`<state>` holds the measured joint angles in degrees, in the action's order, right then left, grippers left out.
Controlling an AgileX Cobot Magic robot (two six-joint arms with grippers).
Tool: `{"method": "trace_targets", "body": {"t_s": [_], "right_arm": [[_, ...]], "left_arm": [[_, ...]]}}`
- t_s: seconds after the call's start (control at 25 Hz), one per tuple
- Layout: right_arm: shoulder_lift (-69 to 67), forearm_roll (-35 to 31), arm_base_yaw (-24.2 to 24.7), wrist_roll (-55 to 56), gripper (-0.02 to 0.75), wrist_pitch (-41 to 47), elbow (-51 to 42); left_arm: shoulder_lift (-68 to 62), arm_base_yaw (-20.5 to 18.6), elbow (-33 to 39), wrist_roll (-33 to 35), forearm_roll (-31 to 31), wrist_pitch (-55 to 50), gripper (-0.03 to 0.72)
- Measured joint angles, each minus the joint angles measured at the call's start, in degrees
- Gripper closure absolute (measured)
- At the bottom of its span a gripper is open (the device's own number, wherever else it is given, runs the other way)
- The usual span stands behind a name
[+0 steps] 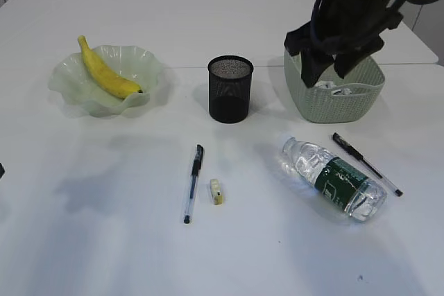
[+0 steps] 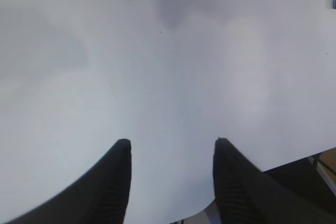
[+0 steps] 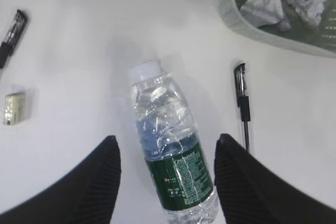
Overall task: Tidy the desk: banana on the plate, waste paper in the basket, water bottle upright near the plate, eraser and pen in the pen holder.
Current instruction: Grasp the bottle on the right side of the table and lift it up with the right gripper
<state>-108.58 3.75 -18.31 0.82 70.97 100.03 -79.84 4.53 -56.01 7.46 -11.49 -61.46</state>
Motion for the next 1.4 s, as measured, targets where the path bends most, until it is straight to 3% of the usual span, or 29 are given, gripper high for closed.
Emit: {"method": "trace_targets", "body": {"t_s": [0.4, 0.92, 1.16, 1.4], "right_arm": [[0.0, 1.0, 0.0, -4.6, 0.312, -0.1, -11.0], [-2.0, 1.0, -0.5, -15.3, 0.308, -1.9, -11.7], [-3.0, 1.0, -1.0, -15.8, 0.148, -8.2, -11.7], [-4.5, 0.8, -1.0, -16.0, 0.124, -10.2, -11.7]], "left_arm": [[11.8, 0.0, 0.0, 0.0, -0.1, 0.4, 0.337], [13.4, 0.0, 0.0, 0.0, -0.1, -0.5, 0.339], [13.4, 0.0, 0.1, 0.0, -0.1, -0.5, 0.339], [13.4, 0.0, 0.1, 0.0, -0.1, -0.5, 0.34]]}}
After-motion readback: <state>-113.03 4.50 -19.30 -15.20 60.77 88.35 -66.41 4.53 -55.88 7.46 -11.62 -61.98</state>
